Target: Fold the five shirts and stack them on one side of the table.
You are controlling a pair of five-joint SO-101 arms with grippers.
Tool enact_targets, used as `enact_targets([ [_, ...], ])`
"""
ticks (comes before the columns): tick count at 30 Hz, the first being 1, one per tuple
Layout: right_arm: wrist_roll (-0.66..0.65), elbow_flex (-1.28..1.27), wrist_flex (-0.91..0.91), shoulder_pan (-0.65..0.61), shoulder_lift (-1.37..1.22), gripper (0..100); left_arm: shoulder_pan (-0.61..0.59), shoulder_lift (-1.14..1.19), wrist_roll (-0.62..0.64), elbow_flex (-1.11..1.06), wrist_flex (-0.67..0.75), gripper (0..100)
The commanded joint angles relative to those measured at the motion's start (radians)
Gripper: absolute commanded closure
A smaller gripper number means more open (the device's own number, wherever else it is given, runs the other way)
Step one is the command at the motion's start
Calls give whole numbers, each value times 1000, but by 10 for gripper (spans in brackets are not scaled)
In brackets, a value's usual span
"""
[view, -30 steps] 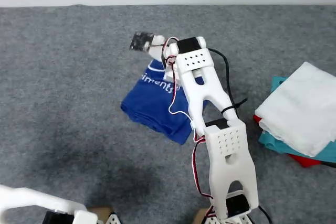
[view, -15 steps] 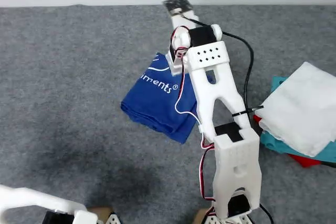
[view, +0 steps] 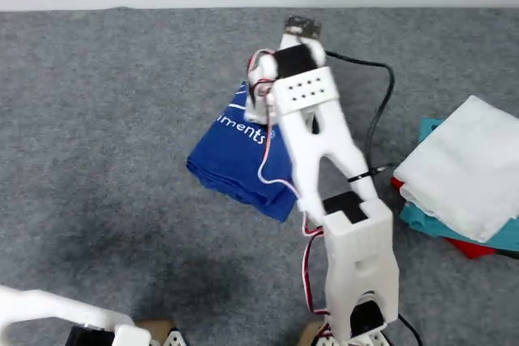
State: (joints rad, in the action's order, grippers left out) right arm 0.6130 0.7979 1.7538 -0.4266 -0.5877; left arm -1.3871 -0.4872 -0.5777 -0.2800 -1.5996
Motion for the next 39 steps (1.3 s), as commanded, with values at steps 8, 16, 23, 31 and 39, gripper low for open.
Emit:
enact_targets([
  [8,193,14,-114,-76,-194,500,0,-29,-9,2,-5,994],
  [16,195,14,-232,-74,-331,544,0,-29,-11,-53,3,994],
  [23,190,32,-202,-30,-433,762,0,-29,-11,-50,11,994],
  [31,106,135,-143,-12,-443,985,0,-29,-11,-53,20,994],
  [39,-44,350,33,22,-351,990,0,-29,-57,-48,26,994],
])
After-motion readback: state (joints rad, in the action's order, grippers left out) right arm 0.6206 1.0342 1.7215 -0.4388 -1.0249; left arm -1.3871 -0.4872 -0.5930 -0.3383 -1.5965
